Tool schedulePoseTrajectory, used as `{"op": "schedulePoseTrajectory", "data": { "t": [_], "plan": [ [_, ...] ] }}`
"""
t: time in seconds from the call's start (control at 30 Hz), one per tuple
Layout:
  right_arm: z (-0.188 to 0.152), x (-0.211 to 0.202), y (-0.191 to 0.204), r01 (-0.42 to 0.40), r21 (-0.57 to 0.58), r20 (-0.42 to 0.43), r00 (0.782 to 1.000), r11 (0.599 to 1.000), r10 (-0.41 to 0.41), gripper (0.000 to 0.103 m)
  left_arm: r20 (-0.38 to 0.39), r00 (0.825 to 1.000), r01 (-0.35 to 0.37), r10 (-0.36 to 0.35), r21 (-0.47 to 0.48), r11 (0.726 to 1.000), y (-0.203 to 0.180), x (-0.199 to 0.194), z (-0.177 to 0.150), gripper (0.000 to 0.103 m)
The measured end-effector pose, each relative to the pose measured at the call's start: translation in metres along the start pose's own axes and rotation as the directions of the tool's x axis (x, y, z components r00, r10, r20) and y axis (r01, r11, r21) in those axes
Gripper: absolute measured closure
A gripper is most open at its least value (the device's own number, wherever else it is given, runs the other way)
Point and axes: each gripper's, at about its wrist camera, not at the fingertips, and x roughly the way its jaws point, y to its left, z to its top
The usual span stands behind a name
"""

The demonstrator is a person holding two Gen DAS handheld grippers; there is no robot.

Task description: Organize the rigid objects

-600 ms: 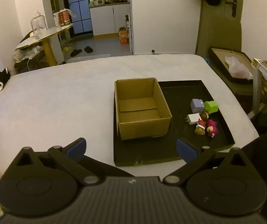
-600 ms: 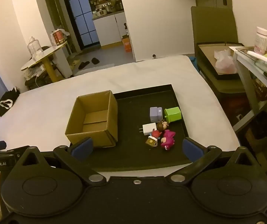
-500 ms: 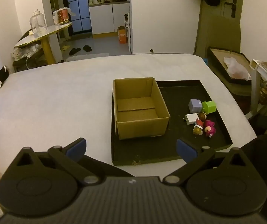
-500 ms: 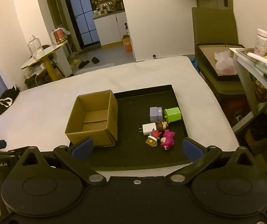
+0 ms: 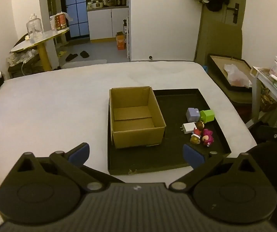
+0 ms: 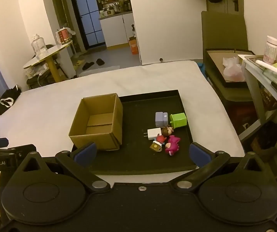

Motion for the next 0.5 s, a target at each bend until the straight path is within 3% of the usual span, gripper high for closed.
{"op": "schedulePoseTrajectory", "data": {
  "t": [0.5],
  "plan": [
    [0.0012,-0.0045,0.0003,-0.004,-0.004,0.001,1.000,1.000,0.004,0.000,0.006,1.000,-0.009,0.009,0.005,1.000,0.0038,-0.0036,0.0045,0.001]
  ]
}}
